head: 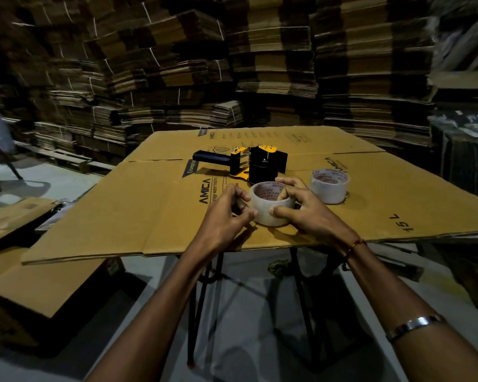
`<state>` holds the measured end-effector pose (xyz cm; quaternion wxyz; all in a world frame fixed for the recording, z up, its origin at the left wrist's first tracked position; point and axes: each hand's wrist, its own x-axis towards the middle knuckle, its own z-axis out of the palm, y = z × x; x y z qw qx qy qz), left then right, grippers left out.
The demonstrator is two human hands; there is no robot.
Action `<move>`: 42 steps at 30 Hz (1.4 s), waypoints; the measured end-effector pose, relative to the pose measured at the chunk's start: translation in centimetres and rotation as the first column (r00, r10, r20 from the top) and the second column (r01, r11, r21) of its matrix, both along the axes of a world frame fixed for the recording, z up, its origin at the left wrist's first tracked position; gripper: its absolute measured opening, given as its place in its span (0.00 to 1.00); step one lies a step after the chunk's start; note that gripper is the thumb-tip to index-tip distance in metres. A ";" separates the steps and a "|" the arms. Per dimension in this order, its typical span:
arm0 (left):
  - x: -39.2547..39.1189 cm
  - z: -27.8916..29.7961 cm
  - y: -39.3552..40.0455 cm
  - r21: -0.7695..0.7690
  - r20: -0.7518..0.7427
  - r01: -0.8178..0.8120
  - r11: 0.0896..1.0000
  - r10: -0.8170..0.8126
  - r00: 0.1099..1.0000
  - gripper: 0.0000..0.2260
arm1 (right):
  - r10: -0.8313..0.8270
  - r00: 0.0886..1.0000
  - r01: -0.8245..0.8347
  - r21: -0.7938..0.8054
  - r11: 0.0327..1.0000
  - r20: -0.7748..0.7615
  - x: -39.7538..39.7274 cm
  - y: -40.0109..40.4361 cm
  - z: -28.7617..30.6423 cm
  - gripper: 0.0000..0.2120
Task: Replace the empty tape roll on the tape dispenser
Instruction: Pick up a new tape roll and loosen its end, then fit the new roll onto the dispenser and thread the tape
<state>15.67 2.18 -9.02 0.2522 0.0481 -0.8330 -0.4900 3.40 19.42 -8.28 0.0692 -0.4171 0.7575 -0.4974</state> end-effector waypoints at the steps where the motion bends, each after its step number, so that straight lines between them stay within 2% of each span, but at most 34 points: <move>1: 0.0 0.0 -0.2 0.011 0.005 0.012 1.000 -0.013 1.000 0.10 | 0.002 1.000 -0.002 -0.002 1.000 -0.001 -0.1 0.0 0.0 0.09; 5: 0.3 0.2 -1.2 -0.058 0.038 0.069 0.996 -0.067 0.997 0.06 | 0.018 1.000 -0.018 0.002 1.000 0.011 0.0 0.1 0.1 0.09; 10: 0.9 1.4 -2.8 -0.204 0.157 0.156 0.967 -0.125 0.980 0.03 | 0.036 0.996 -0.035 -0.024 0.999 0.075 -0.4 0.3 0.1 0.08; 14: 0.5 2.0 -5.0 -0.233 0.160 0.080 0.969 -0.043 0.986 0.01 | 0.038 0.992 -0.030 -0.067 0.997 0.118 -0.8 0.4 -0.1 0.09; 19: -3.1 1.5 -6.7 -0.355 0.023 -0.135 0.925 0.153 0.988 0.08 | -0.049 0.993 0.054 -0.052 0.997 0.104 -0.7 0.8 -0.5 0.14; 22: -6.9 1.6 -7.7 -0.488 -0.047 -0.224 0.844 0.230 0.972 0.10 | -0.049 0.993 0.061 -0.121 0.991 0.106 -0.4 1.8 -0.2 0.15; 24: -9.4 2.4 -8.0 -0.529 -0.066 -0.258 0.809 0.264 0.962 0.15 | -0.033 0.983 0.069 -0.201 0.977 0.180 0.0 2.5 0.2 0.19; 27: -12.6 4.2 -8.9 -0.588 0.020 -0.237 0.773 0.307 0.952 0.29 | -0.007 0.948 0.098 -0.273 0.957 0.317 0.0 2.8 0.2 0.24; 29: -14.3 4.8 -9.9 -0.611 0.133 -0.161 0.775 0.301 0.944 0.33 | 0.005 0.942 0.096 -0.283 0.954 0.336 -0.2 2.7 0.1 0.23; 31: -15.6 4.5 -10.9 -0.617 0.215 -0.092 0.782 0.280 0.936 0.31 | 0.014 0.946 0.090 -0.305 0.948 0.323 -0.3 2.5 -0.1 0.22; 33: -16.5 3.8 -11.4 -0.619 0.236 -0.087 0.780 0.291 0.927 0.28 | -0.003 0.962 0.098 -0.338 0.936 0.272 -0.4 2.3 -0.1 0.23; 38: -17.5 2.2 -11.5 -0.705 0.170 -0.165 0.690 0.390 0.905 0.25 | -0.013 0.966 0.107 -0.350 0.931 0.260 -0.4 2.3 -0.1 0.21; 42: -15.9 2.3 -10.5 -0.703 0.156 -0.187 0.686 0.405 0.901 0.21 | -0.001 0.961 0.102 -0.351 0.931 0.276 -0.3 2.4 0.0 0.20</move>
